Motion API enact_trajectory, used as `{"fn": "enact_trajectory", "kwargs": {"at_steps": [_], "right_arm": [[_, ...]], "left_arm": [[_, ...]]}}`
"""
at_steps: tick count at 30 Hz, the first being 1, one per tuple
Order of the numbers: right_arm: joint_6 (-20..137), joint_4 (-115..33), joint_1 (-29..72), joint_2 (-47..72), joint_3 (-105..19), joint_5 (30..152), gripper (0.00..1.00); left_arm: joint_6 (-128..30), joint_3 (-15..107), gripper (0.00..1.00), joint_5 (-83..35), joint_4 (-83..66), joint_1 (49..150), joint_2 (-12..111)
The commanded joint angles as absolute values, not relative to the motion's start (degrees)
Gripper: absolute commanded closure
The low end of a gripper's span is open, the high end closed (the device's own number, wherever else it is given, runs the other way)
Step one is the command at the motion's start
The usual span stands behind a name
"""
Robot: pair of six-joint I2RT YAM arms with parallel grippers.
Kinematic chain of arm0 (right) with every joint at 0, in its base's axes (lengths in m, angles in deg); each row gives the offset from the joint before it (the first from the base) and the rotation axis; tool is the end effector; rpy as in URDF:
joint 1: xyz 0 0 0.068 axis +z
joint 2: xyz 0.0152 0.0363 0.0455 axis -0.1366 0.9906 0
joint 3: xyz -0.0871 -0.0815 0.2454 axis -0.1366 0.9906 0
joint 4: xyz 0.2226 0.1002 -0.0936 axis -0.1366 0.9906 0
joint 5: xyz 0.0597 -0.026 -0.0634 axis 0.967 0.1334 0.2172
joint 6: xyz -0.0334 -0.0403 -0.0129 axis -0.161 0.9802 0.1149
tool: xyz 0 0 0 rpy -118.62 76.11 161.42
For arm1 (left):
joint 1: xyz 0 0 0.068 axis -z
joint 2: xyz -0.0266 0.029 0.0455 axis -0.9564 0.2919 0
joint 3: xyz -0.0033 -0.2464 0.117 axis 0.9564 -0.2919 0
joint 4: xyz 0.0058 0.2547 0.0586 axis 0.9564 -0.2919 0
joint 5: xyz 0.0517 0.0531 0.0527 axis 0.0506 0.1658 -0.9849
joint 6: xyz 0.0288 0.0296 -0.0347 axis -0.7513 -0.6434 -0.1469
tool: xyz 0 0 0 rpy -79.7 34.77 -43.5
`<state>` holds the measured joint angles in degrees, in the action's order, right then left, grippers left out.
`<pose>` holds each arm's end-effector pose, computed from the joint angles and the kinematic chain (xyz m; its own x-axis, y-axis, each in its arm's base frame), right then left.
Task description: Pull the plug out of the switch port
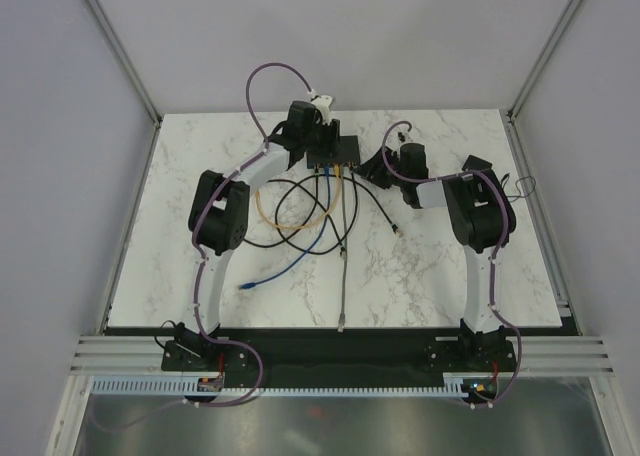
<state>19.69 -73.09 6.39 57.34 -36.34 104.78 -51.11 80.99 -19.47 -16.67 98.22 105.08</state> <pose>0.4387 0.1248 0.1108 -0.6836 0.5101 -0.5220 -0.0905 0.6505 0.7541 0.4815 -0.2351 0.2092 -0.5489 0.0891 -0.8311 0.5050 0.8277 -0.2448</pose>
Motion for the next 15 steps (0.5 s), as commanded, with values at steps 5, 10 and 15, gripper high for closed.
{"fn": "enact_trajectory", "kwargs": {"at_steps": [5,10,15], "right_arm": [[16.5,-78.4,5.9,60.8,-39.4,107.2,0.53],[13.6,-80.2,5.9,63.4,-40.8,108.0,0.54],[12.1,-80.1,5.9,65.2,-42.2,108.6,0.59]], "left_arm": [[-56.1,84.3,0.44,-22.2,-20.1,99.1,106.0],[-56.3,84.6,0.46,-22.6,-20.8,99.2,106.1],[-56.2,85.3,0.47,-22.9,-21.5,99.2,106.6]]}}
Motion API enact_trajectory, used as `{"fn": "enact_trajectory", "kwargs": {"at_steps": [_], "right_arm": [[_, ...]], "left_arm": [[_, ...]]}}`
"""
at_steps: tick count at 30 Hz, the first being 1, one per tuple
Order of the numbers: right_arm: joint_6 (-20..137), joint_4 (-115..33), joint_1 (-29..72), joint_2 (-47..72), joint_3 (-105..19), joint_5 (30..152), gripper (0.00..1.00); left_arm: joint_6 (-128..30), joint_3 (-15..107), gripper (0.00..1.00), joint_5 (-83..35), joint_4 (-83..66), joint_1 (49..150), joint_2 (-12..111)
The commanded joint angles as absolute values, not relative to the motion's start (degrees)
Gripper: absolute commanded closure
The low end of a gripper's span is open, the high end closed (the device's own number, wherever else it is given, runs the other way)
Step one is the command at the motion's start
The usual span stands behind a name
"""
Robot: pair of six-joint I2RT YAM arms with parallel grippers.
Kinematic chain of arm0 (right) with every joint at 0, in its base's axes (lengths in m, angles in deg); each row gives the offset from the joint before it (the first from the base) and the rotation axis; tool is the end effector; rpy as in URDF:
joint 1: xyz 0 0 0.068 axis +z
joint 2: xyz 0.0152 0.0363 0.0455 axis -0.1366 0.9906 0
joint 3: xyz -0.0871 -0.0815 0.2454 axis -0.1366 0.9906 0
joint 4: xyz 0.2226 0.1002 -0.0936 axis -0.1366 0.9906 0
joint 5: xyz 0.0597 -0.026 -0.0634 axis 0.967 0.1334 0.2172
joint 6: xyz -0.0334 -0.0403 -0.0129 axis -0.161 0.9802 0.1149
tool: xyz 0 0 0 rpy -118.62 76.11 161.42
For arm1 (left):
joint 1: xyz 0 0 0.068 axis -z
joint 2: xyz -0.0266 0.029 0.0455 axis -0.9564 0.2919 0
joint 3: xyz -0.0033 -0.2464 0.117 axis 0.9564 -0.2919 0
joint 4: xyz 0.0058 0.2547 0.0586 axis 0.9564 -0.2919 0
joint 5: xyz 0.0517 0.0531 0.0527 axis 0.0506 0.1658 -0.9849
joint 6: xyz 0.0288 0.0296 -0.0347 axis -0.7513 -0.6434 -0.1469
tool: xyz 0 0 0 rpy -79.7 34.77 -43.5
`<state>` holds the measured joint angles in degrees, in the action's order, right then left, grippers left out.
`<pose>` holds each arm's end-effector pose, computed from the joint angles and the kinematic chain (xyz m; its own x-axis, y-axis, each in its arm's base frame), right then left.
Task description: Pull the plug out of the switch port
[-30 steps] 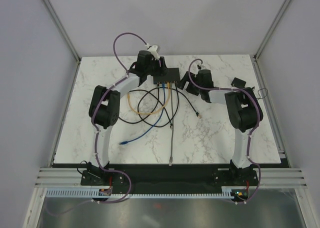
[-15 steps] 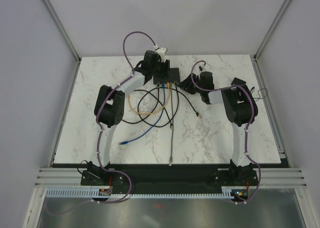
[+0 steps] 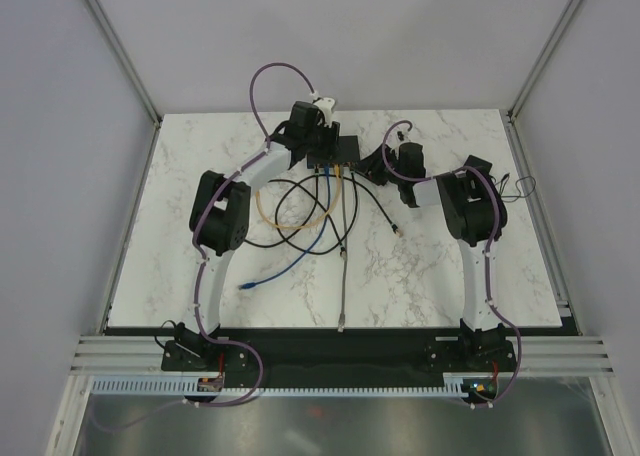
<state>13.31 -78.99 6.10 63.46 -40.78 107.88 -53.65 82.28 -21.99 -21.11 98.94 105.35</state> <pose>0.4576 0.1290 0.0953 -0.6854 0.5658 -0.4584 -0.0937 0.5558 0.8260 0.4778 -0.2391 0.2072 -0.5655 0.1512 -0.8108 0.4996 0.8449 -0.1909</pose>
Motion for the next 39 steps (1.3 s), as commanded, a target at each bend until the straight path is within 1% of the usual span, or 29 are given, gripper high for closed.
{"fn": "enact_trajectory", "kwargs": {"at_steps": [1,8,14,23,24,25,27,28,29,30,31,34,36,39], "right_arm": [[12.1,-80.1,5.9,65.2,-42.2,108.5,0.6],[11.1,-80.0,5.9,66.0,-42.9,107.5,0.61],[9.2,-79.7,5.9,67.9,-44.0,107.3,0.66],[7.6,-78.6,5.9,69.0,-44.8,106.9,0.68],[7.5,-78.4,5.9,69.2,-45.0,106.9,0.71],[7.3,-77.9,5.8,69.4,-45.1,106.9,0.78],[7.2,-77.4,5.7,69.9,-45.4,106.9,0.84],[7.2,-77.2,5.7,69.9,-45.4,107.1,0.9],[7.2,-77.0,5.7,69.9,-45.5,106.9,0.94],[7.3,-76.8,5.6,69.9,-45.5,106.9,0.97],[7.4,-76.6,5.6,69.9,-45.5,107.1,1.0],[7.4,-76.4,5.4,70.0,-45.6,107.2,1.0],[7.3,-76.4,5.3,70.2,-45.6,107.5,1.0],[7.2,-76.6,4.9,70.3,-45.4,107.8,1.0]], "left_arm": [[-56.2,85.5,0.48,-22.9,-21.7,99.3,106.8],[-56.4,86.1,0.48,-23.0,-22.2,99.6,107.2],[-56.7,86.3,0.49,-23.3,-22.4,100.0,107.3],[-57.5,86.8,0.49,-24.2,-22.6,100.5,107.5],[-57.6,86.9,0.49,-24.2,-22.8,100.6,107.5],[-57.6,86.9,0.49,-24.3,-22.8,100.6,107.5],[-58.0,86.9,0.49,-24.9,-22.9,100.8,107.6],[-58.4,86.9,0.49,-25.1,-23.0,101.0,107.6],[-59.5,87.0,0.48,-25.5,-23.0,101.1,107.6],[-60.0,87.1,0.45,-26.2,-23.1,101.8,107.7],[-62.5,87.2,0.37,-29.7,-23.7,102.5,107.7],[-70.7,87.9,0.33,-37.5,-23.7,106.2,109.2],[-73.5,89.0,0.33,-42.0,-24.1,107.5,110.5],[-73.8,91.3,0.4,-43.4,-25.4,107.5,112.2]]}}
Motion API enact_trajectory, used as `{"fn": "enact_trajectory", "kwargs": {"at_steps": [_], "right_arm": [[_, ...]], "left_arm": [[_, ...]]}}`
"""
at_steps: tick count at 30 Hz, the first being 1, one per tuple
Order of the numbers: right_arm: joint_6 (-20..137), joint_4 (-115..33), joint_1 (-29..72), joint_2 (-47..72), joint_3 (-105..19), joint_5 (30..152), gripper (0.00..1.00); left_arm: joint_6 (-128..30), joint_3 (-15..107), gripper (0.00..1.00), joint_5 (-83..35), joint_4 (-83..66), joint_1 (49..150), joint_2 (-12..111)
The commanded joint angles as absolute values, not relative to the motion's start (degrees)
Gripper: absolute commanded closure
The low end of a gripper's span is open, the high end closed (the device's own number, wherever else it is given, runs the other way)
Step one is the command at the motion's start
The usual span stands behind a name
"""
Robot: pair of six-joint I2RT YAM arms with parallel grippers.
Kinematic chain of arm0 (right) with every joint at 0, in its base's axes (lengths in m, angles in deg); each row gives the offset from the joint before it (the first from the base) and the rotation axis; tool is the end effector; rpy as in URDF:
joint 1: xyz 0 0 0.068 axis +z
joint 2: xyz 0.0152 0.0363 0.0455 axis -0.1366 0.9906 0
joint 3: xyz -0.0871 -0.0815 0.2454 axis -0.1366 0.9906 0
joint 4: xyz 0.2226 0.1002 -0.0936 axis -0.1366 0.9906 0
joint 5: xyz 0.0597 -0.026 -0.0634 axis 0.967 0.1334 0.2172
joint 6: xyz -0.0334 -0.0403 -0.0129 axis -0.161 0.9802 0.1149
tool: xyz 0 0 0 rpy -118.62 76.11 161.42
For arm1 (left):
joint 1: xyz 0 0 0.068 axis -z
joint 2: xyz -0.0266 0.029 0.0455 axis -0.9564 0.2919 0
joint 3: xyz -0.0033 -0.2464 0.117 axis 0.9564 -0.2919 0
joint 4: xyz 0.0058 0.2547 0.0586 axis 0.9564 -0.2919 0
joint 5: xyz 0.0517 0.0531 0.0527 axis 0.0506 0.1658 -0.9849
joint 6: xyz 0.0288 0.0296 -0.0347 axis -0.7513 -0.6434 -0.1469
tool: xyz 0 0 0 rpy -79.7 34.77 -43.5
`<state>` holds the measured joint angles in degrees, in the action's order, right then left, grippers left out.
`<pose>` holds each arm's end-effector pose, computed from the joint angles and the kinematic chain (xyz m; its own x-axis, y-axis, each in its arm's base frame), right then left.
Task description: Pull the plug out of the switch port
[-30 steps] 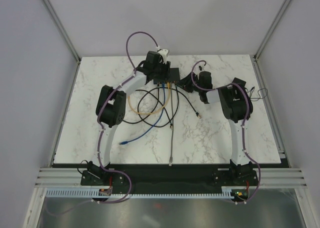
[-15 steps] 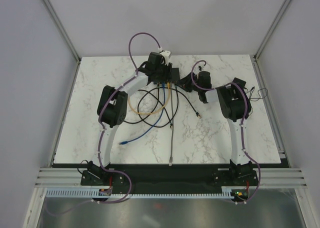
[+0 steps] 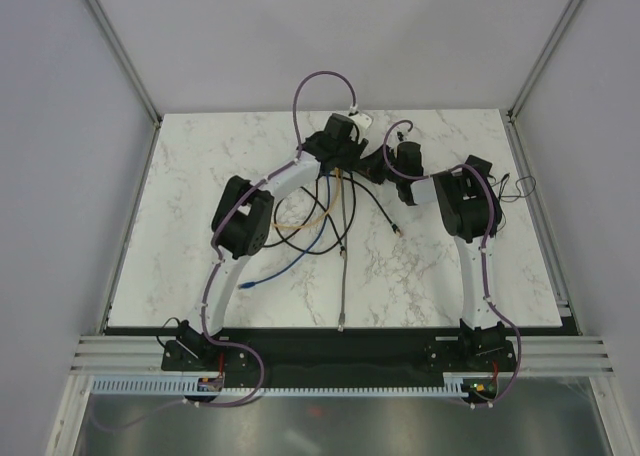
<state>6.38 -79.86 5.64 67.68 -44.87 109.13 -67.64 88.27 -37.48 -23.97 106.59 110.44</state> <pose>0.4719 0.1292 0.0828 -0.6956 0.6239 -0.3562 -0.0256 0.4739 0.8802 0.4600 -0.3012 0.1915 -0.4237 0.4373 -0.7932 0.5468 0.8217 0.1609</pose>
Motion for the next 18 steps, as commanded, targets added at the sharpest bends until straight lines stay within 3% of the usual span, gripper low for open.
{"fn": "enact_trajectory", "kwargs": {"at_steps": [1,10,18], "right_arm": [[7.1,-76.9,4.9,70.2,-45.3,108.0,1.0],[6.7,-78.0,4.5,70.1,-44.8,108.7,1.0],[6.5,-78.2,4.6,70.0,-44.6,108.7,1.0]], "left_arm": [[-73.8,91.5,0.43,-43.7,-25.4,107.5,112.4],[-74.5,92.9,0.51,-47.4,-26.3,107.4,113.9],[-74.5,94.6,0.52,-45.9,-27.3,107.1,115.6]]}}
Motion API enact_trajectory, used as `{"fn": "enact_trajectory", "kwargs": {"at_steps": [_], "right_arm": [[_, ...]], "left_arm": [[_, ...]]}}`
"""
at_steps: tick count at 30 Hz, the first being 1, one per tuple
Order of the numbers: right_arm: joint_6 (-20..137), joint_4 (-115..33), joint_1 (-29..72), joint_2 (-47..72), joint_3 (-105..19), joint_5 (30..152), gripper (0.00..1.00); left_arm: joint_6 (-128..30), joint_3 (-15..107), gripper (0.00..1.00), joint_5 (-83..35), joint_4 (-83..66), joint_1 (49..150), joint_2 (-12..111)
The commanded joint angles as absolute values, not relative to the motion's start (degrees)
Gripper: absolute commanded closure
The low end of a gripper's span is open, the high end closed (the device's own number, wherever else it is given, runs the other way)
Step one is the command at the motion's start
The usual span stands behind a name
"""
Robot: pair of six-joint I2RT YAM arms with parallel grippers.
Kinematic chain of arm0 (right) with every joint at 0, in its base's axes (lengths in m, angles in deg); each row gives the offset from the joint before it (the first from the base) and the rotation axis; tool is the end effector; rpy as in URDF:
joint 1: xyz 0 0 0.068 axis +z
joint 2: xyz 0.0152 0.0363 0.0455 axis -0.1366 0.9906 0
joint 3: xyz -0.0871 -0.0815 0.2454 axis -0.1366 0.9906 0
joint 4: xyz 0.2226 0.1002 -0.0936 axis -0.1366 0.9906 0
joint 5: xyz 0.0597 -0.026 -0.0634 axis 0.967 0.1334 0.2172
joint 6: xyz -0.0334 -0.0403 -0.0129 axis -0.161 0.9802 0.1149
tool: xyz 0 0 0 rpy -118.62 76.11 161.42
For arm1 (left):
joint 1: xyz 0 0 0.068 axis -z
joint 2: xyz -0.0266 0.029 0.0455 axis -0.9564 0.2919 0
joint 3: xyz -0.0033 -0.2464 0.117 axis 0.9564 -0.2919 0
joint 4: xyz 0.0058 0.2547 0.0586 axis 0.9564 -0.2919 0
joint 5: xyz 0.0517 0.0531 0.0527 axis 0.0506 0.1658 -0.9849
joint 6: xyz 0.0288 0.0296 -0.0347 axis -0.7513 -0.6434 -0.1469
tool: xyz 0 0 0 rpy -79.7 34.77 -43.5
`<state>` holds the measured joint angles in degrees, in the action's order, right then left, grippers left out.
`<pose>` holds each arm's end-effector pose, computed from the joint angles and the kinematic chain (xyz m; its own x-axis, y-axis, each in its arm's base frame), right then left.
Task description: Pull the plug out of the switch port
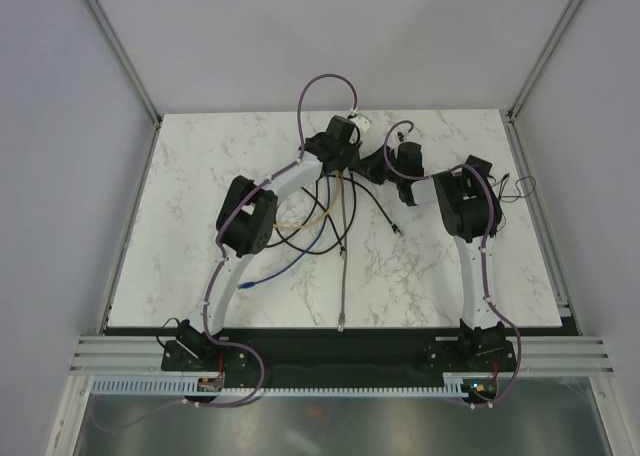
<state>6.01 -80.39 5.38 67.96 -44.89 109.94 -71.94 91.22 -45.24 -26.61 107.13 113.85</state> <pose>0.4724 0.1275 0.0816 -0.7000 0.6229 -0.3492 -0.0282 0.4645 0.8851 0.4647 -0.3049 0.1735 -0.4310 0.5326 -0.7284 0.4984 0.8135 0.2998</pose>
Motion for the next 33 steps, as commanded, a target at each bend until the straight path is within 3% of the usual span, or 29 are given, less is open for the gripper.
{"fn": "enact_trajectory", "kwargs": {"at_steps": [1,17,26,33], "right_arm": [[6.4,-78.2,4.5,70.0,-44.5,108.7,1.0],[6.1,-78.5,4.7,70.3,-44.8,109.0,1.0],[6.8,-77.2,5.2,69.7,-44.8,108.3,1.0],[12.0,-67.6,7.7,66.9,-45.3,102.0,1.0]], "left_arm": [[-74.0,94.9,0.51,-45.2,-27.5,107.1,115.8],[-72.2,94.2,0.48,-42.4,-29.7,106.9,115.3],[-70.8,103.6,0.42,-44.2,-34.7,106.5,121.3],[-70.3,108.3,0.4,-43.8,-37.7,106.4,124.1]]}}
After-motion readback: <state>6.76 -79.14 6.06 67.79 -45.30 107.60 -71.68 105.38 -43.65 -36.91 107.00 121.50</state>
